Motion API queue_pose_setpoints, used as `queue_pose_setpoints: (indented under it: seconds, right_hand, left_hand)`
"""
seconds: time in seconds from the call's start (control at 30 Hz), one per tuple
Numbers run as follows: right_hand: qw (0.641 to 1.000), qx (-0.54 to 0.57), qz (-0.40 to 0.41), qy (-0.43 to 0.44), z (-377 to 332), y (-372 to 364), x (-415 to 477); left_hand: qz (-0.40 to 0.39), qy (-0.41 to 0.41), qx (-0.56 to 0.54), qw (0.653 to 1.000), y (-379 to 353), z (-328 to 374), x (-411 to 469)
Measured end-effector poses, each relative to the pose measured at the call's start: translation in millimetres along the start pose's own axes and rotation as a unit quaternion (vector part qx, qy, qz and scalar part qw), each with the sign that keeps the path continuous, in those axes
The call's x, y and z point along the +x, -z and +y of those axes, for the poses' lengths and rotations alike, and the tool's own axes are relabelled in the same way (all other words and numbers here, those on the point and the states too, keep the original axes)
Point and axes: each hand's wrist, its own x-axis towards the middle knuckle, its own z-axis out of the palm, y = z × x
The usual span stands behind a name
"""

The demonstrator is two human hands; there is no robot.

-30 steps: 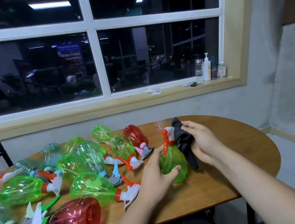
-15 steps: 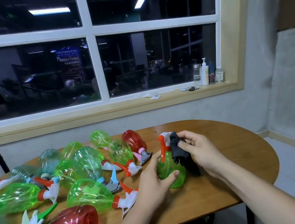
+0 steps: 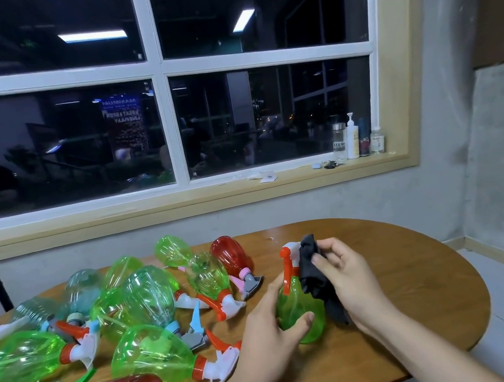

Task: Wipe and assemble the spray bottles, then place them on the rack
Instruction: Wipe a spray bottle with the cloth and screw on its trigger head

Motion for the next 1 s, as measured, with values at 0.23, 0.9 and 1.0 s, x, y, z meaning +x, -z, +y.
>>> queue_pose_setpoints:
  seconds: [0.23, 0.9, 1.0]
  right_hand:
    - [0.984, -0.168, -0.037, 0.041, 21, 12, -15]
    - [0.938, -0.344, -0.034, -0.035, 11, 30, -28]
    - [0.949, -0.314, 0.018, 0.035, 2, 24, -22]
  left_hand:
    - [0.014, -0.019, 0.023, 0.999, -1, -1, 2]
    - [0.044, -0.006, 0.023, 0.999, -2, -13, 1]
    - [0.047, -0.011, 0.022, 0.999, -1, -8, 0]
